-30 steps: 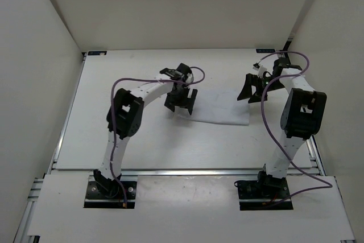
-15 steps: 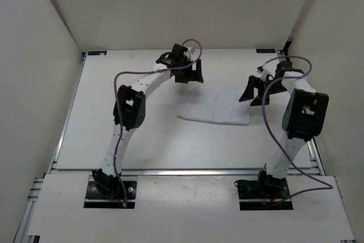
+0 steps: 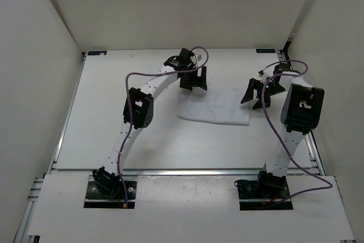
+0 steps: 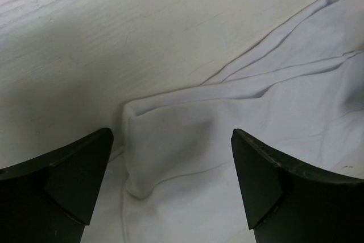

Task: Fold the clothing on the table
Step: Fold the skirt

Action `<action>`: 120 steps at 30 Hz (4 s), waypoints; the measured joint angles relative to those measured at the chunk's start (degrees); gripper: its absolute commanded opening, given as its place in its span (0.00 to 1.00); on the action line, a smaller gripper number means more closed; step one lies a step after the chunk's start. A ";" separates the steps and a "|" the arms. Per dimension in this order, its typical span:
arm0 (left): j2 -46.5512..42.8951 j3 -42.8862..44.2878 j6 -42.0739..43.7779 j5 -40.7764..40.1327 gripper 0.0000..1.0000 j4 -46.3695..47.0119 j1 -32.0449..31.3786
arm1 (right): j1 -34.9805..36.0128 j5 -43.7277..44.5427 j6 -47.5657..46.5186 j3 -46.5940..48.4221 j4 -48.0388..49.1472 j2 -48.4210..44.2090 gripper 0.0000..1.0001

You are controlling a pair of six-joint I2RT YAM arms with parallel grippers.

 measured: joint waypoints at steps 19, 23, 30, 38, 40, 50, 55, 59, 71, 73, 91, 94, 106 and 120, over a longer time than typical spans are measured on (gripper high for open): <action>-0.22 -0.15 0.74 0.04 0.44 -0.98 -0.13 | -0.44 -0.52 2.05 2.19 1.16 2.78 0.46; -0.22 -0.15 0.63 0.09 0.34 -0.74 -0.28 | -0.42 -0.68 1.95 2.36 1.62 3.98 0.14; -0.22 -0.15 0.17 0.09 0.00 -0.59 -0.48 | -0.44 -1.18 2.14 3.65 1.38 5.01 0.00; -1.40 -0.63 0.42 -1.97 0.00 -0.70 -1.33 | -1.14 -2.21 -0.68 7.54 0.83 4.98 0.00; -4.63 -4.76 0.46 -2.84 0.00 0.74 -1.99 | -1.14 -2.08 -1.79 8.33 0.48 4.87 0.00; -43.89 -52.37 -5.53 -7.67 0.00 19.78 -5.03 | 1.57 -0.09 -4.63 8.48 -0.79 -0.61 0.00; -58.07 -69.75 -9.86 -8.15 0.00 30.45 -6.32 | 2.95 -2.73 -5.42 8.15 -2.12 -5.35 0.00; -65.20 -80.24 -14.03 -9.25 0.00 36.24 -8.85 | 2.43 -5.51 -7.80 6.29 -4.07 -8.28 0.00; -72.02 -89.15 -17.84 -11.47 0.00 39.43 -2.45 | 6.45 -6.93 -8.68 4.76 -3.02 -8.61 0.00; -70.47 -87.71 -17.33 -11.43 0.00 39.54 -1.09 | 7.63 -6.58 -8.87 4.74 -2.23 -8.61 0.00; -57.46 -82.31 -13.97 -9.22 0.00 38.36 4.57 | 11.39 -2.86 -9.18 11.78 1.70 0.63 0.00; -54.66 -79.91 -13.46 -8.57 0.00 38.21 5.18 | 11.47 -2.23 -8.96 14.95 1.75 3.21 0.00; -45.86 -74.18 -11.52 -8.96 0.99 32.83 9.09 | 9.27 4.31 -7.23 19.67 1.70 9.40 0.76; -41.81 -55.39 -9.57 -5.29 0.99 29.42 1.60 | 3.74 -3.89 -9.99 13.18 -3.67 8.61 0.81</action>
